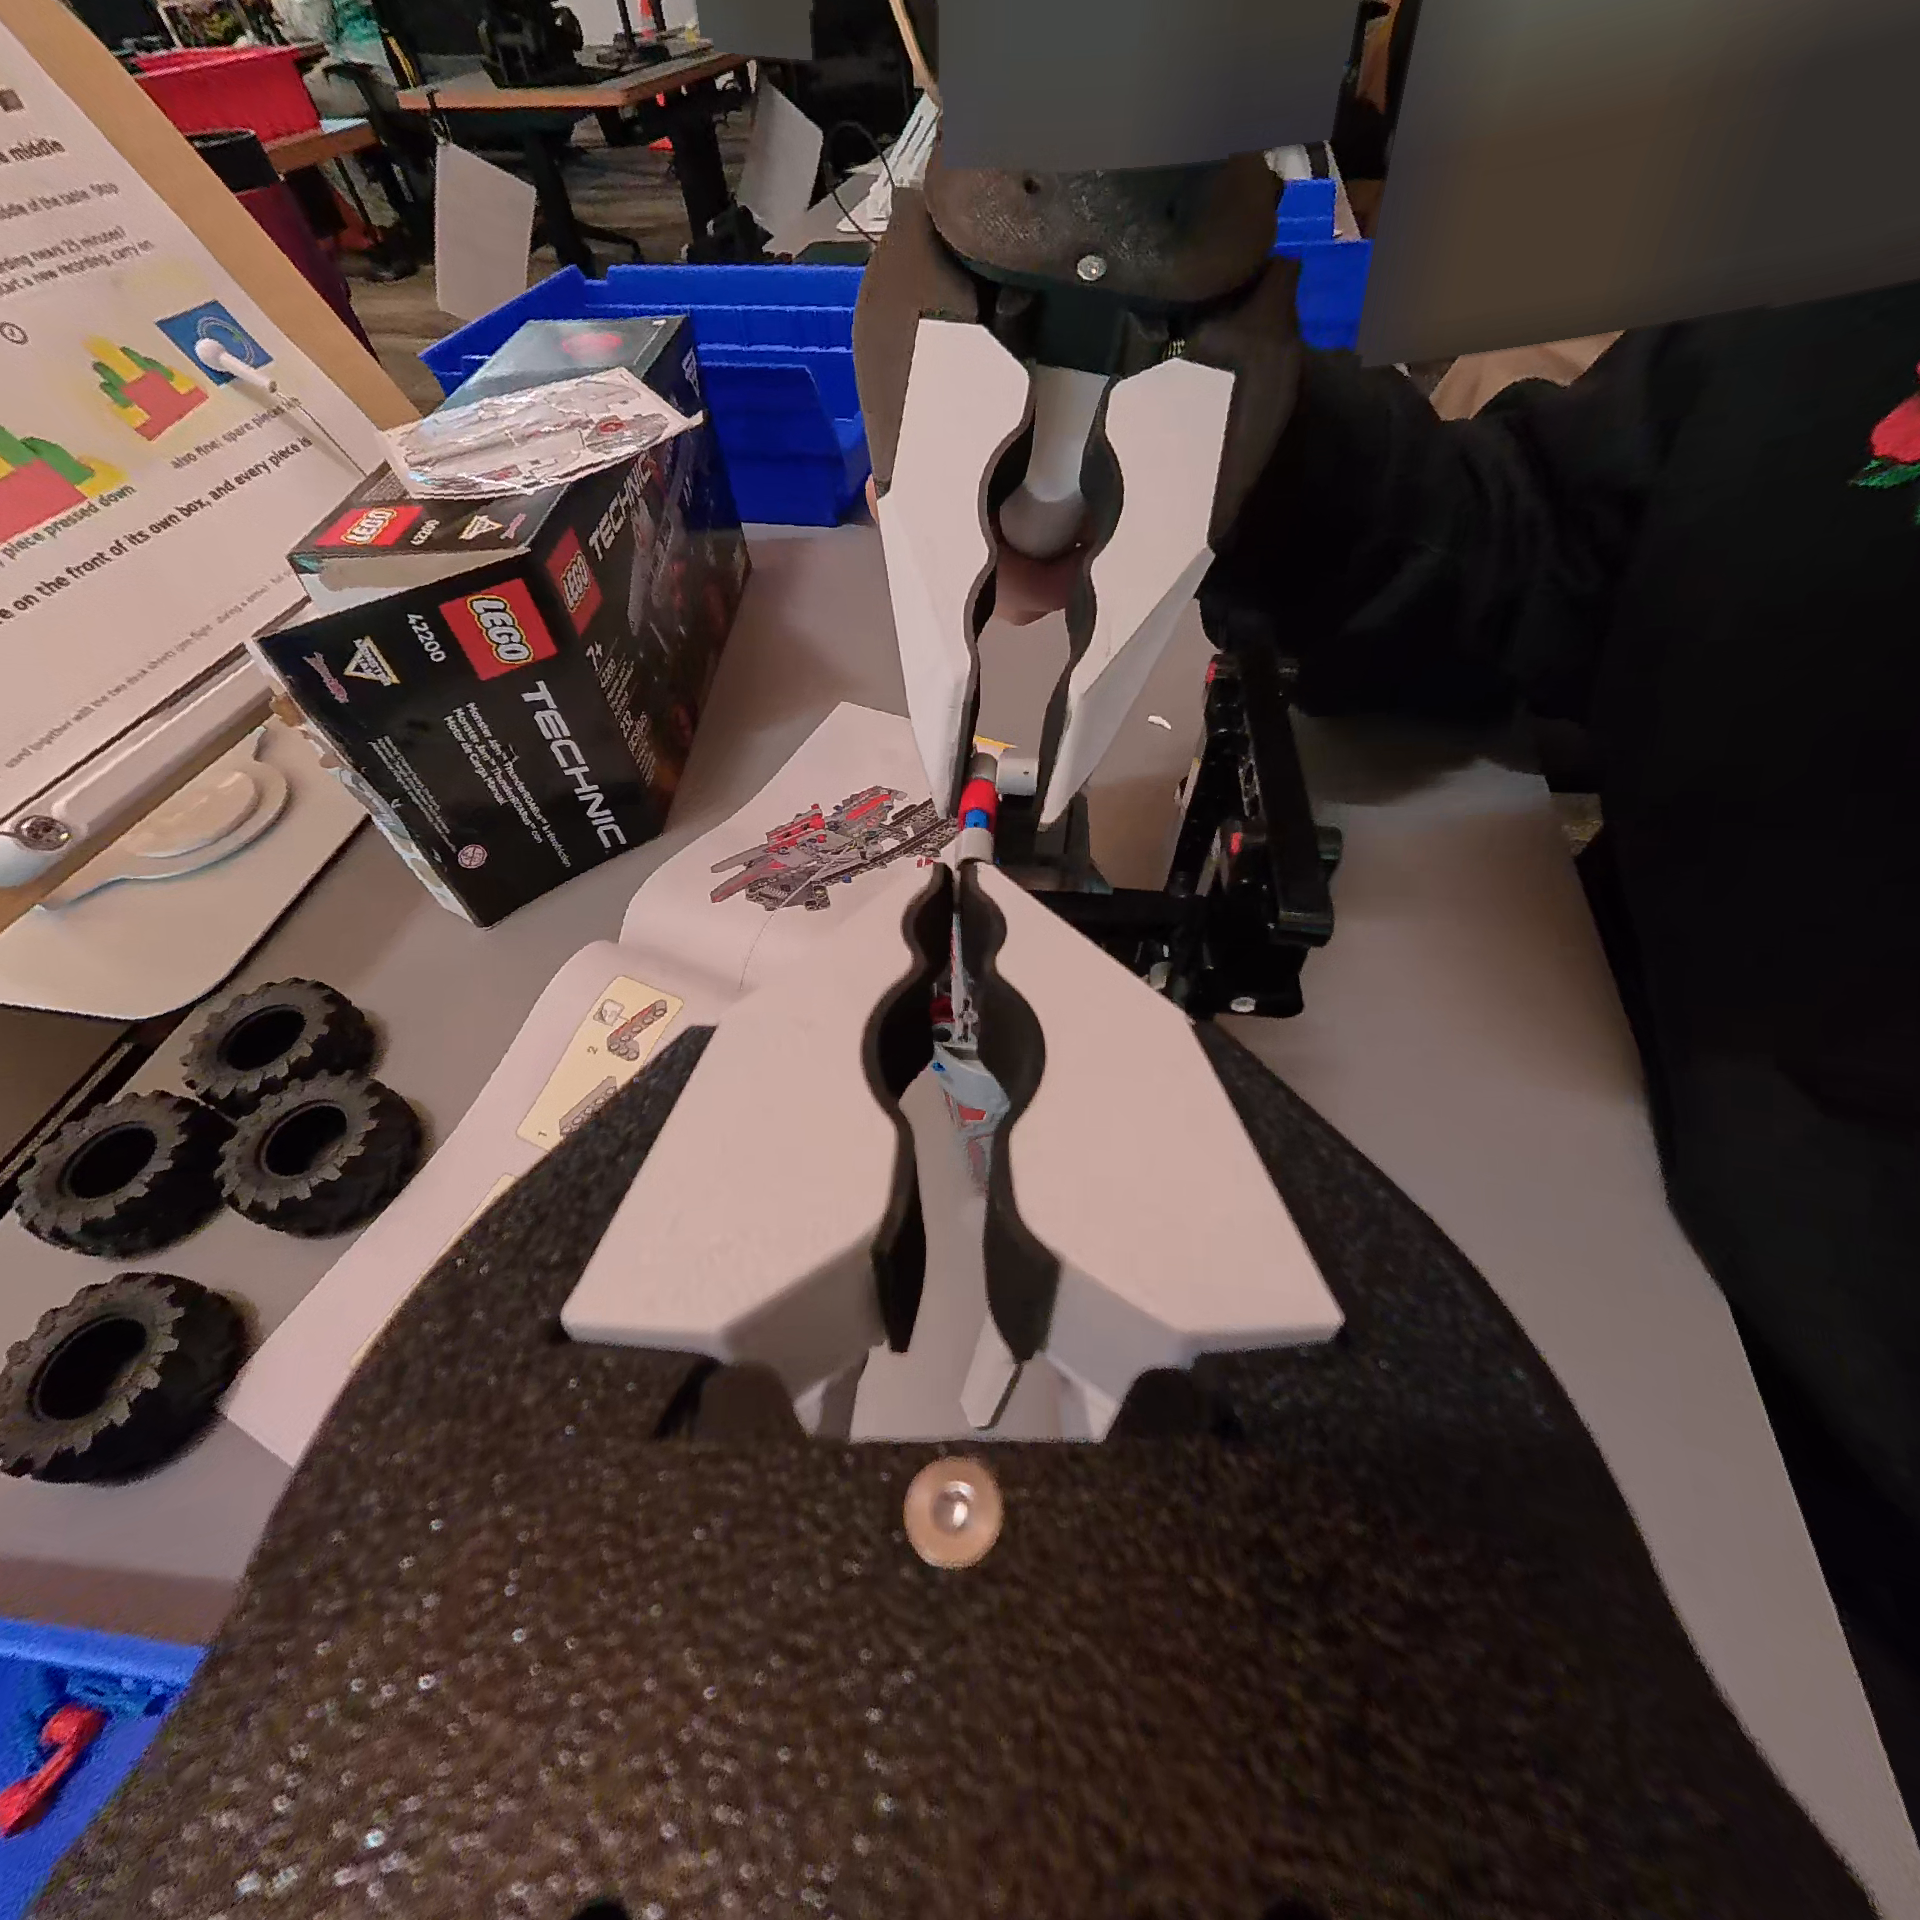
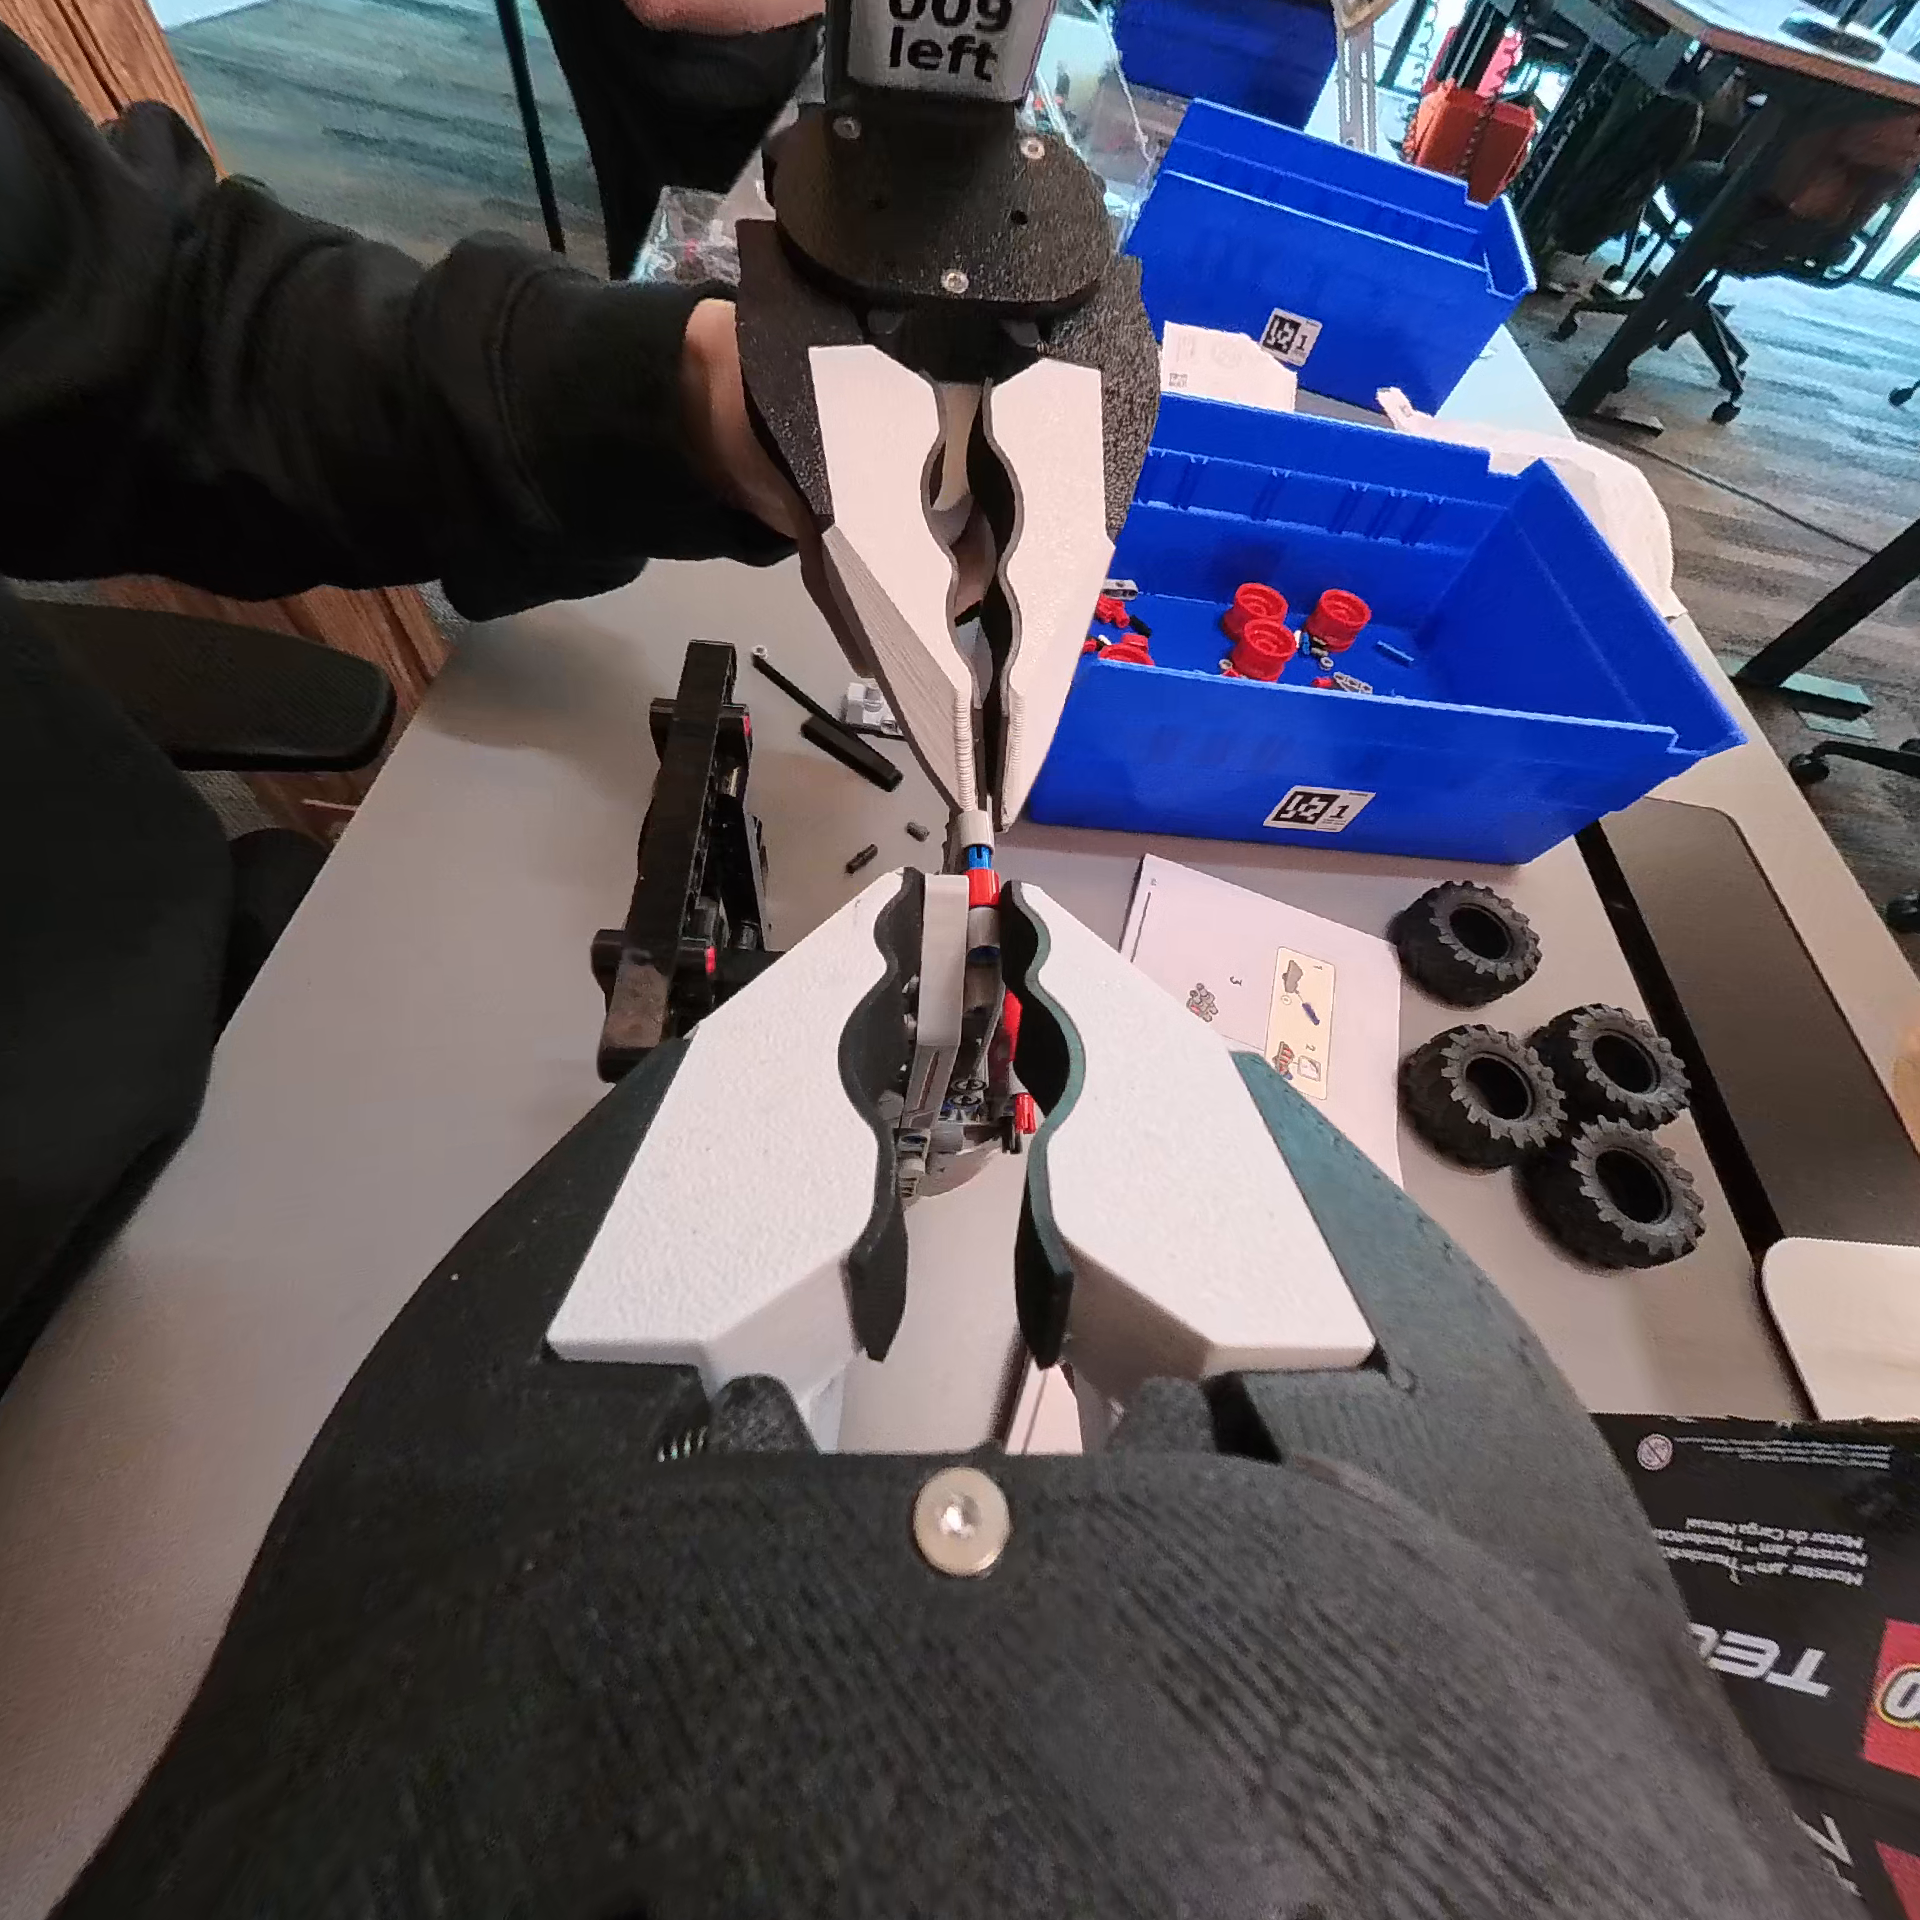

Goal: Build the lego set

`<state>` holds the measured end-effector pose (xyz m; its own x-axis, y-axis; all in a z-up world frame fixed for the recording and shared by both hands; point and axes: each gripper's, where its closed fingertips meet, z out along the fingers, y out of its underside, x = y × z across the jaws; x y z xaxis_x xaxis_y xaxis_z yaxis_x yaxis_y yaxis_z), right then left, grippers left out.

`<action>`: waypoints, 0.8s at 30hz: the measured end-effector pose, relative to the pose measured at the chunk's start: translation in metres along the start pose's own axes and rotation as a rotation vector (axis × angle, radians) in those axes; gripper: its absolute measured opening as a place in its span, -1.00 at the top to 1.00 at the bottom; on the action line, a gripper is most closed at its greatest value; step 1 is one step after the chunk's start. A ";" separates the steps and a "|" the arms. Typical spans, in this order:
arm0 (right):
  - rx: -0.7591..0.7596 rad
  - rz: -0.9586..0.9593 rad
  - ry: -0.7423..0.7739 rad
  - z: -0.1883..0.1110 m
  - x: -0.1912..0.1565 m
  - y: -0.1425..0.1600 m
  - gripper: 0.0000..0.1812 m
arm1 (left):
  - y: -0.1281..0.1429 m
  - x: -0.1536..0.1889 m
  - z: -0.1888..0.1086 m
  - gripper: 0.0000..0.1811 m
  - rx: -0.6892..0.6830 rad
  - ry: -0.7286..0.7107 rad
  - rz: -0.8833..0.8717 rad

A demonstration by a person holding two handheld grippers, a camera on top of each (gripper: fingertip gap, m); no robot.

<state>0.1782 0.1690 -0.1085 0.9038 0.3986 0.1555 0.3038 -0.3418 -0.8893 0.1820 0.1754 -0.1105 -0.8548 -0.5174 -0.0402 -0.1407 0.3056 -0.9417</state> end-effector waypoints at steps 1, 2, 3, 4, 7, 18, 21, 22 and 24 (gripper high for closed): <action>0.004 0.005 -0.003 0.000 0.000 0.000 0.85 | 0.000 0.000 0.000 1.00 -0.003 -0.002 0.006; 0.008 0.007 -0.007 0.000 0.000 0.000 0.85 | 0.000 0.000 0.000 1.00 -0.007 -0.006 0.017; 0.012 0.009 -0.011 0.000 0.000 0.000 0.85 | 0.000 0.000 0.000 1.00 -0.013 -0.009 0.028; 0.015 0.012 -0.010 0.000 0.001 0.000 0.85 | 0.000 0.000 0.000 1.00 -0.019 -0.015 0.039; 0.019 0.014 -0.015 0.000 0.001 0.000 0.85 | 0.000 -0.001 0.000 1.00 -0.037 -0.026 0.064; 0.031 0.029 -0.024 -0.001 0.002 0.000 0.85 | -0.001 -0.003 0.002 1.00 -0.024 -0.021 0.058; 0.031 0.025 -0.034 -0.002 0.001 0.000 0.84 | -0.003 -0.001 0.002 1.00 -0.044 -0.034 0.141; 0.028 0.021 -0.037 -0.003 0.000 0.000 0.84 | -0.004 0.000 0.002 1.00 -0.035 -0.013 0.102; 0.022 0.016 -0.030 -0.003 0.001 0.001 0.85 | -0.004 -0.001 0.003 1.00 -0.002 0.034 -0.026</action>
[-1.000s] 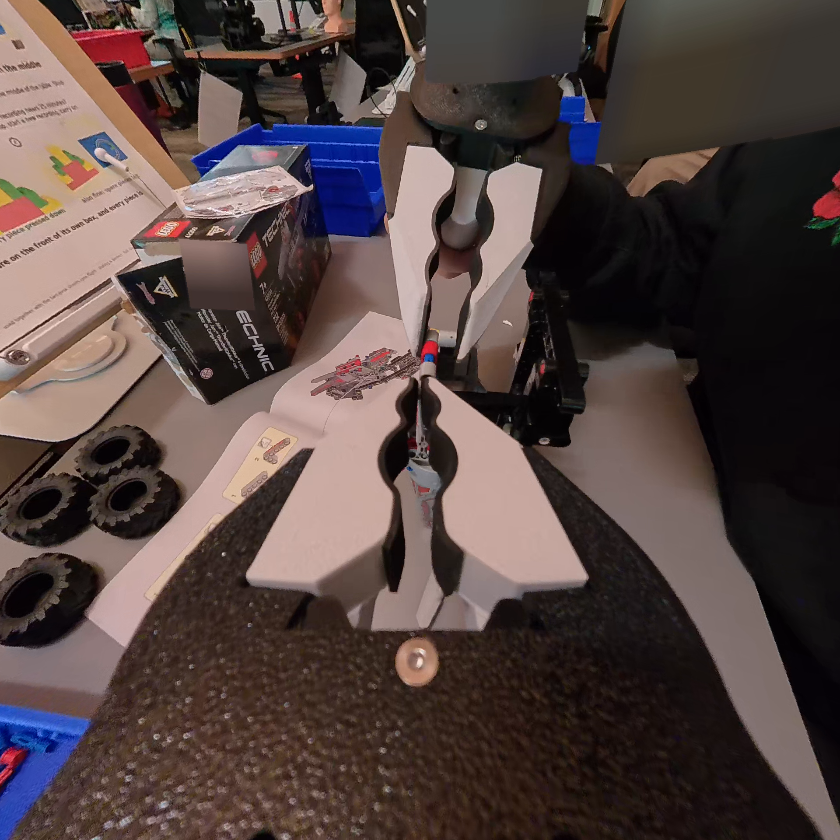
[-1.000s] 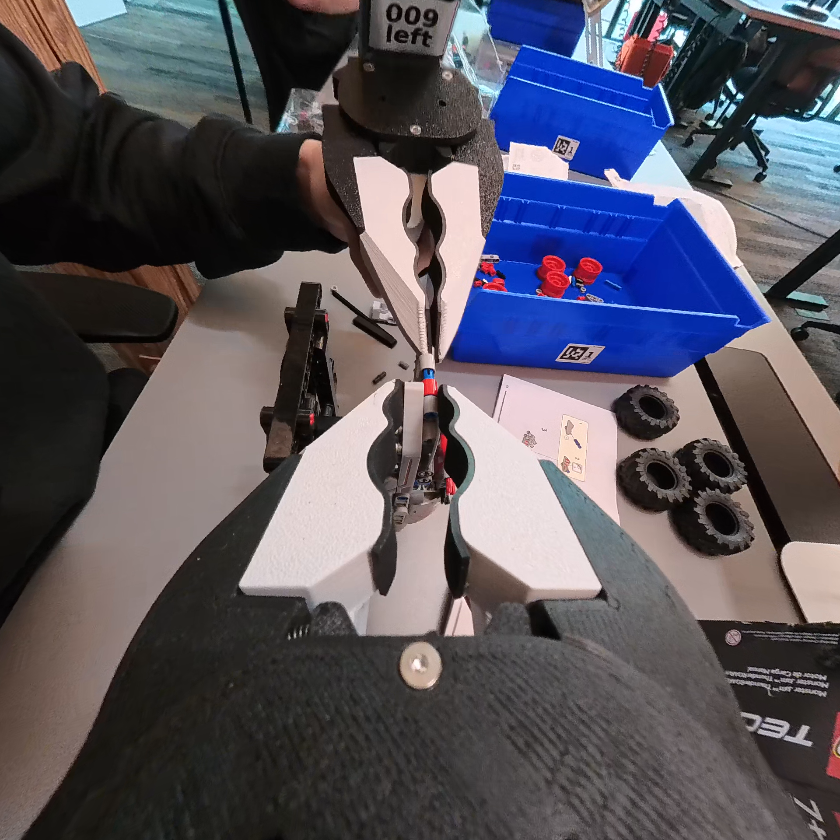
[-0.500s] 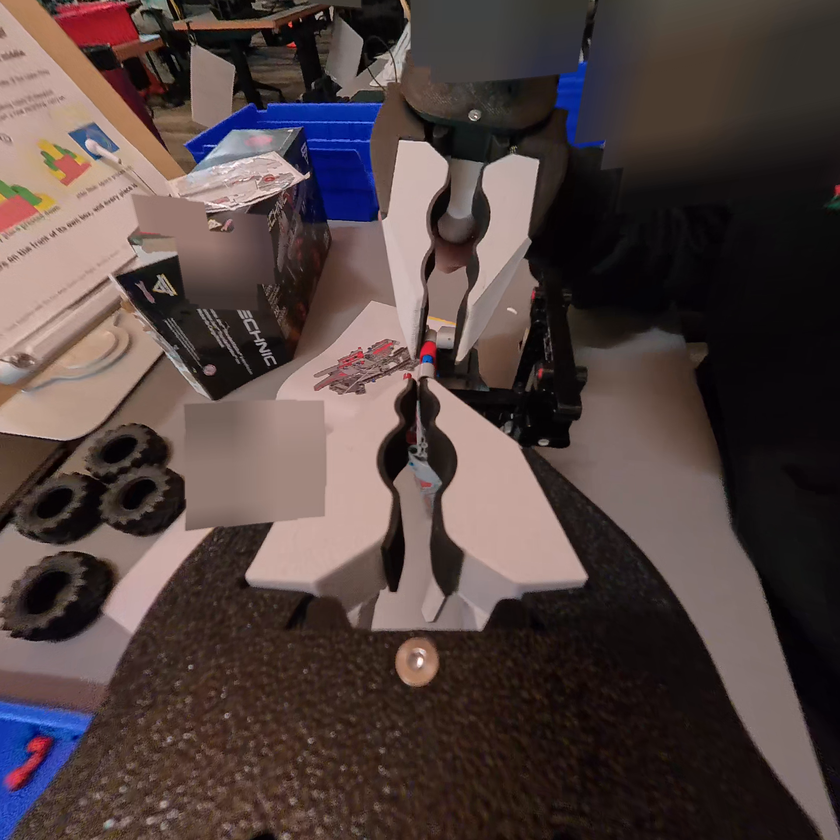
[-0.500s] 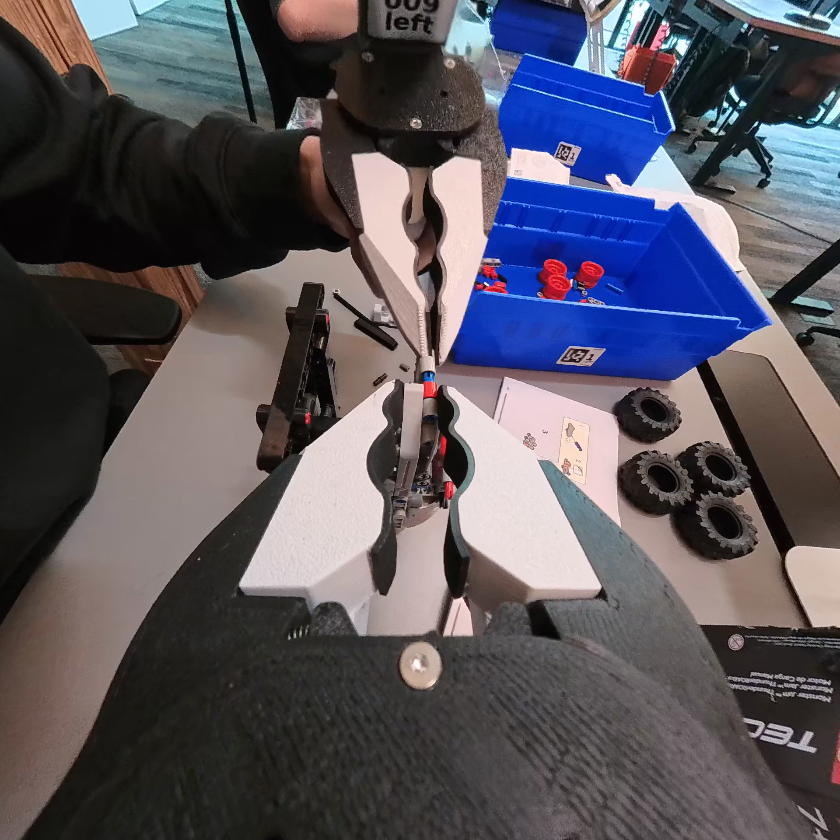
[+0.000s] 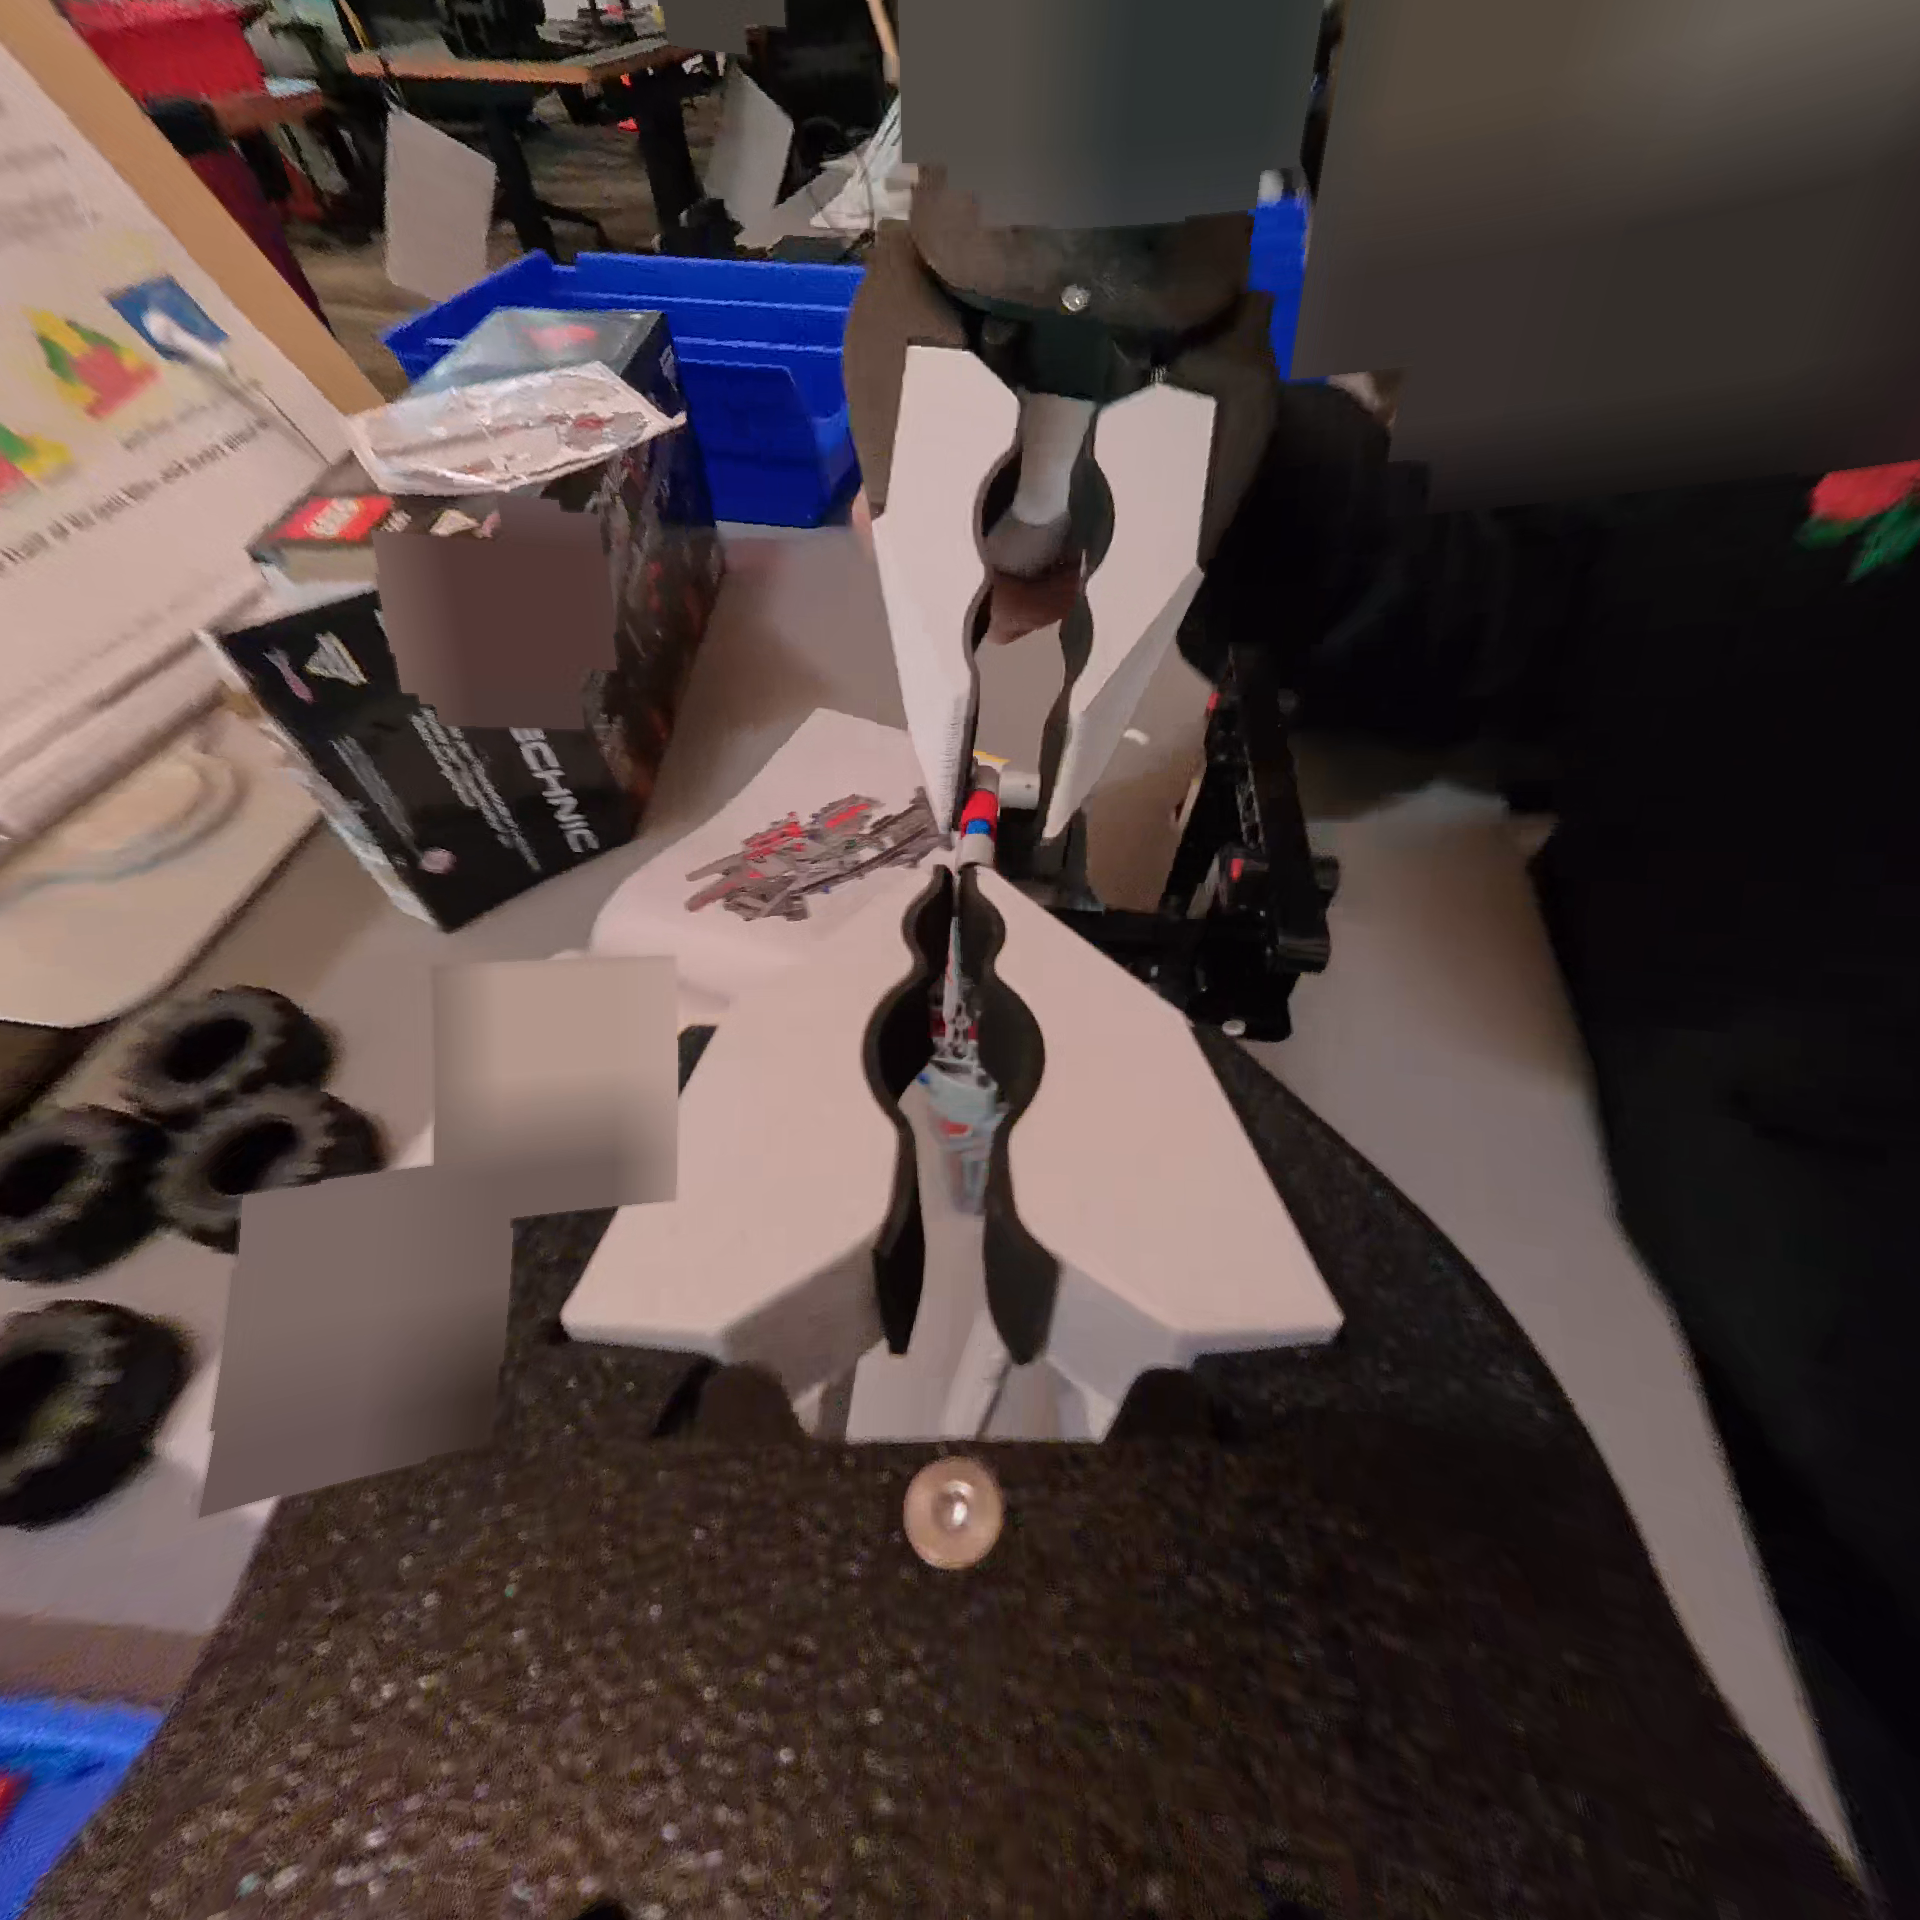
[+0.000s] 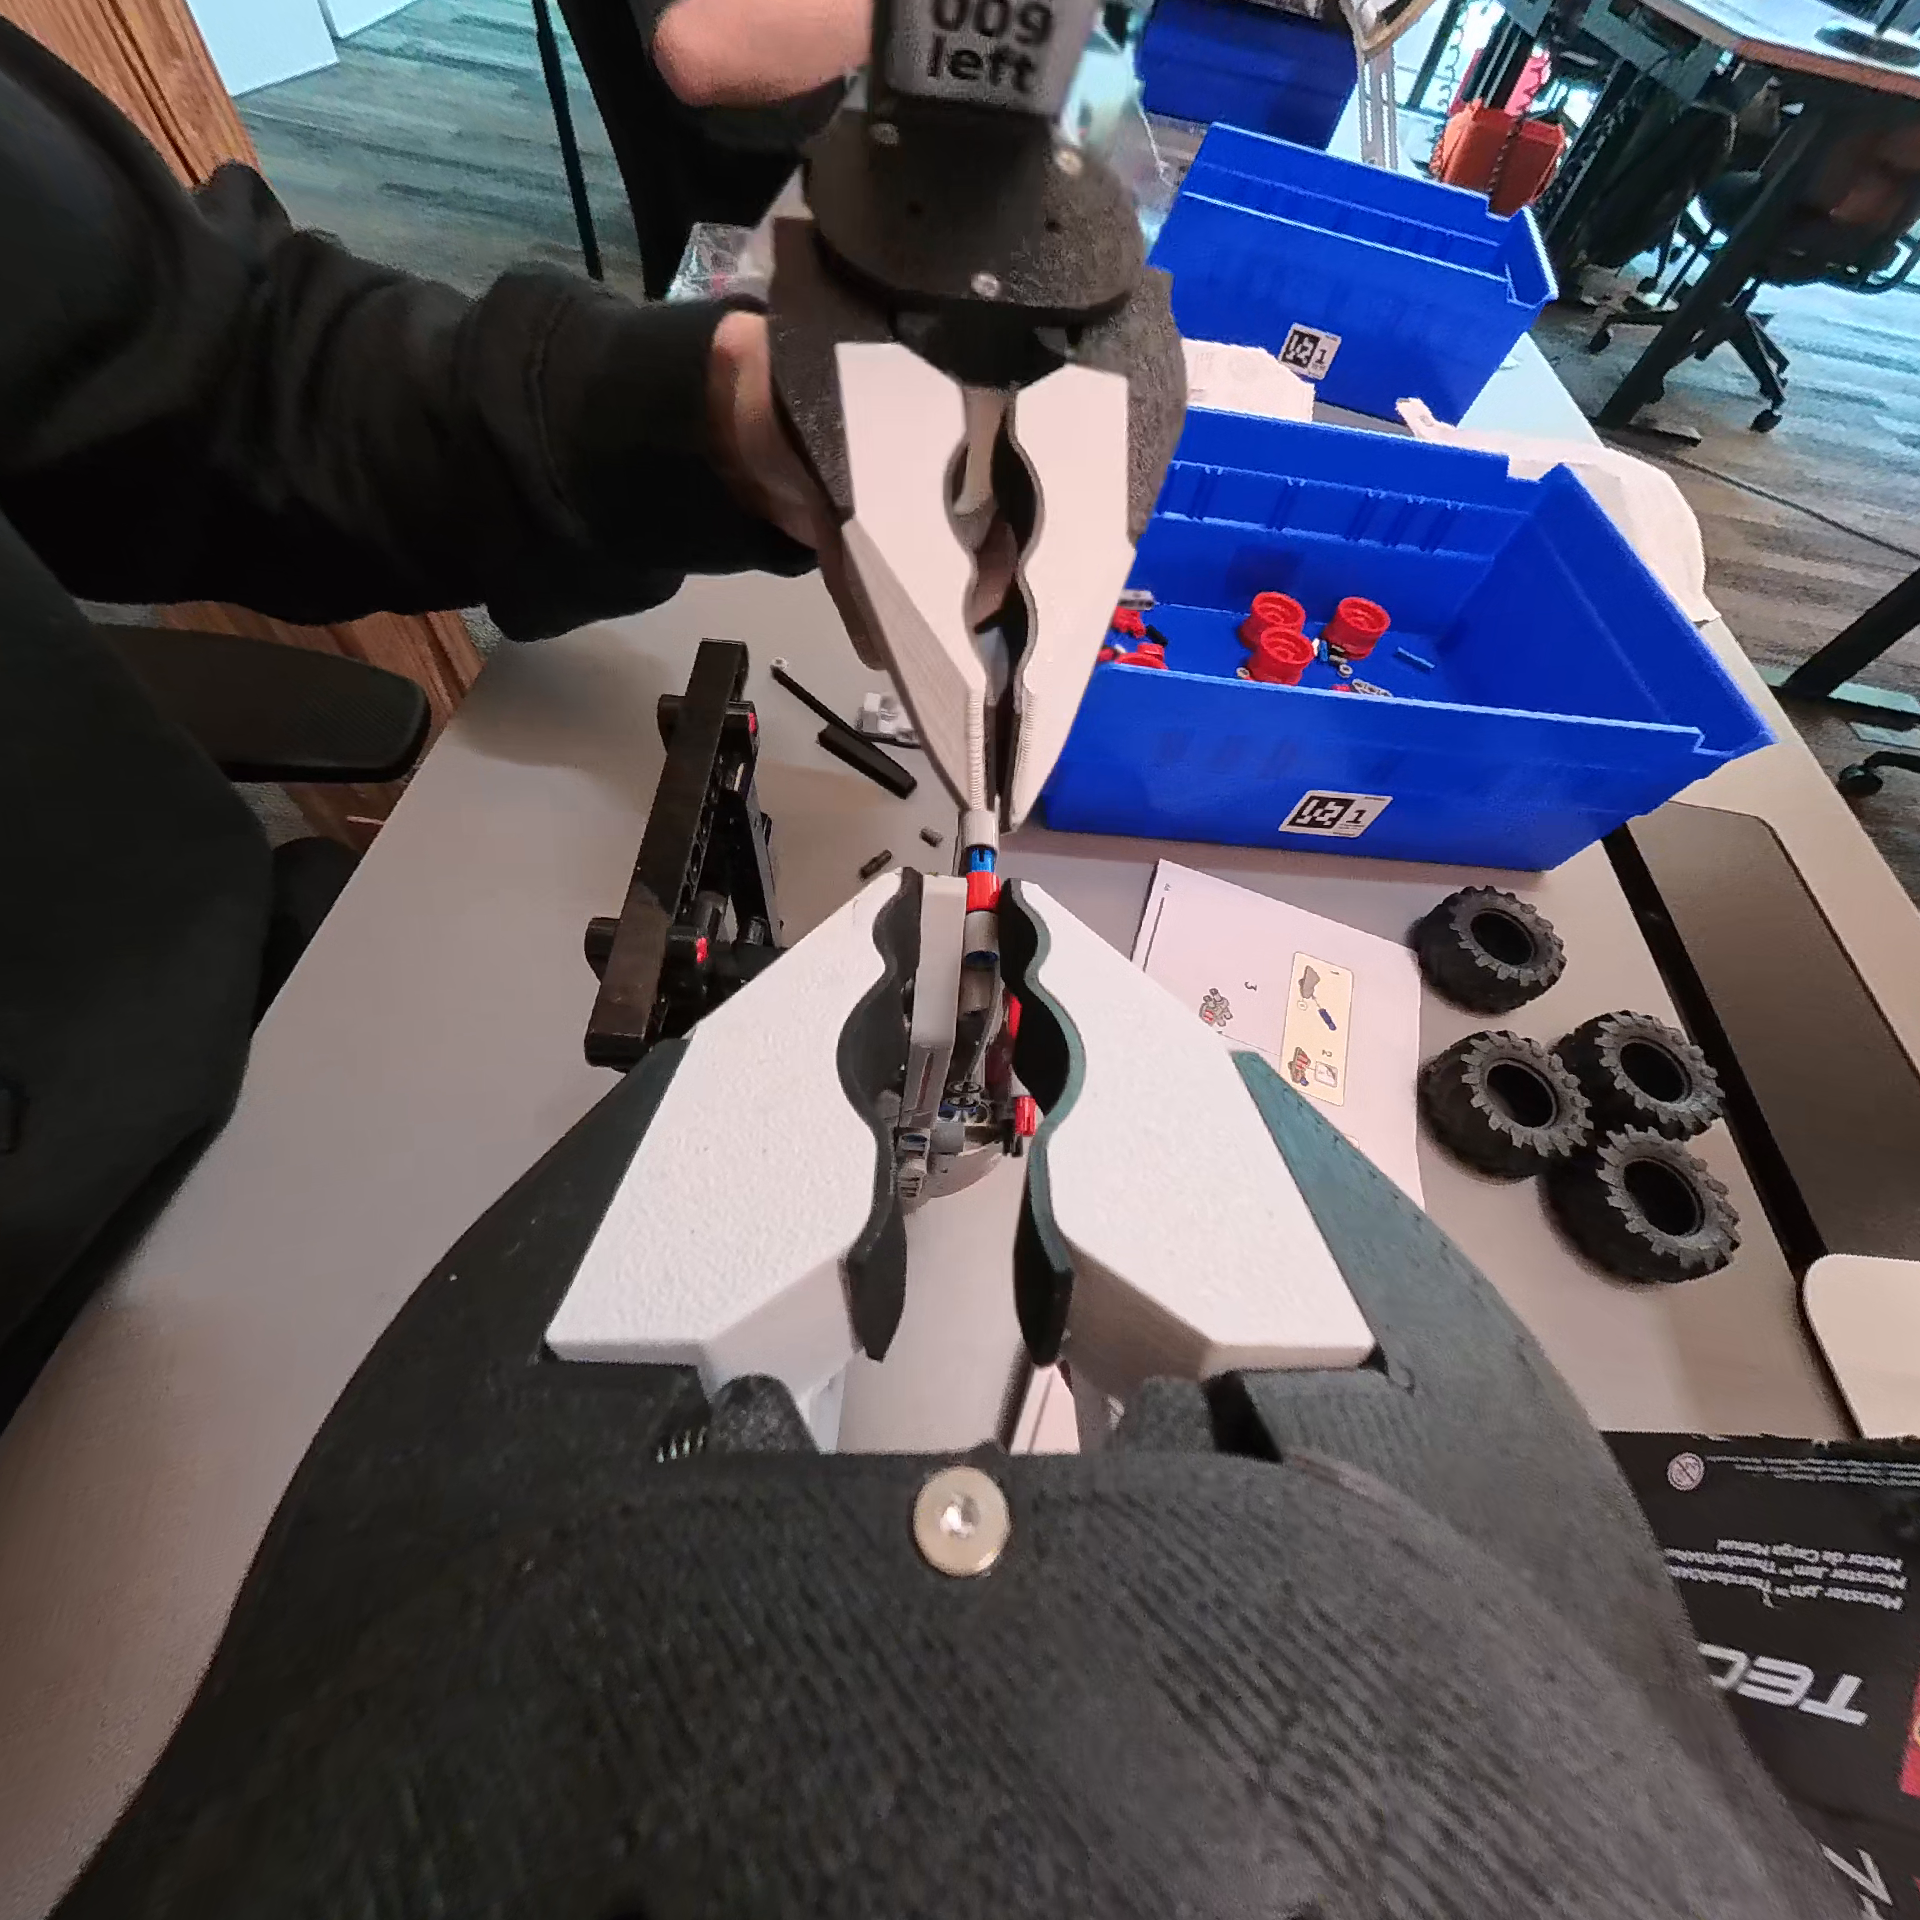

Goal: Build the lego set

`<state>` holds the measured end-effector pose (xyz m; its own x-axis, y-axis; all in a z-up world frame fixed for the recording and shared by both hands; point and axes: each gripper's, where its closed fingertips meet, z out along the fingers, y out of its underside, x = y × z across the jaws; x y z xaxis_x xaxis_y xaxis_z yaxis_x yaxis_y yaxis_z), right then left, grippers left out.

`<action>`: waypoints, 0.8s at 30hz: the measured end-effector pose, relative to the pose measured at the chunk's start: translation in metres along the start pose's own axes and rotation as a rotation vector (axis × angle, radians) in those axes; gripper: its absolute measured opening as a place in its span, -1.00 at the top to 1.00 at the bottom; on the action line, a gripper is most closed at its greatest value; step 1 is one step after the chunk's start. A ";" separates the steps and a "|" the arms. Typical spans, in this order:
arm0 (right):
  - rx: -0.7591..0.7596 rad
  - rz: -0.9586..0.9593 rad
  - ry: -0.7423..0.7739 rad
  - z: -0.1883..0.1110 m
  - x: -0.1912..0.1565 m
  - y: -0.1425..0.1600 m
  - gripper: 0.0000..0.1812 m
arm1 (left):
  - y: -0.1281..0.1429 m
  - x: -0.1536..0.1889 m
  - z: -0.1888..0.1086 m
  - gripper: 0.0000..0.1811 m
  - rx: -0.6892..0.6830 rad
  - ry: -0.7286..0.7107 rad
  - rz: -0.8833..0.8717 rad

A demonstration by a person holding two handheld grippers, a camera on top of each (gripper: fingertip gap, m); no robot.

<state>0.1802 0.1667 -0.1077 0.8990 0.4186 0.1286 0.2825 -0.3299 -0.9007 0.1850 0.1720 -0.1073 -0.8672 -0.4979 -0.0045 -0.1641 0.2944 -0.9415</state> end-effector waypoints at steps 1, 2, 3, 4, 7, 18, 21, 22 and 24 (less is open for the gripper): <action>0.004 0.003 -0.006 0.000 0.000 0.000 0.84 | 0.000 0.000 0.000 1.00 0.021 0.023 -0.046; 0.004 0.004 0.001 0.000 0.001 0.000 0.85 | 0.000 -0.001 0.000 1.00 0.037 0.029 -0.075; 0.003 0.001 0.008 0.000 0.002 0.000 0.85 | -0.001 -0.002 0.000 1.00 0.049 0.035 -0.113; 0.001 -0.003 0.012 0.000 0.002 0.000 0.85 | -0.002 -0.003 0.000 1.00 0.065 0.044 -0.154; -0.013 -0.019 0.020 0.000 0.003 0.000 0.85 | -0.002 -0.005 0.001 1.00 0.090 0.078 -0.252; -0.018 -0.082 0.047 -0.001 0.002 -0.002 0.86 | -0.002 -0.002 0.000 1.00 -0.038 -0.021 -0.084; -0.015 -0.099 0.051 0.001 0.000 -0.003 0.85 | -0.001 0.000 -0.001 1.00 -0.038 -0.026 -0.091; -0.012 -0.098 0.051 0.002 0.000 -0.003 0.85 | -0.001 -0.001 0.000 1.00 -0.036 -0.025 -0.102; -0.014 -0.107 0.046 0.004 0.000 -0.002 0.86 | -0.001 0.000 0.001 1.00 -0.035 -0.021 -0.108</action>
<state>0.1782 0.1702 -0.1073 0.8777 0.4130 0.2431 0.3822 -0.2971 -0.8750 0.1853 0.1710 -0.1067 -0.8337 -0.5450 0.0886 -0.2724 0.2664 -0.9246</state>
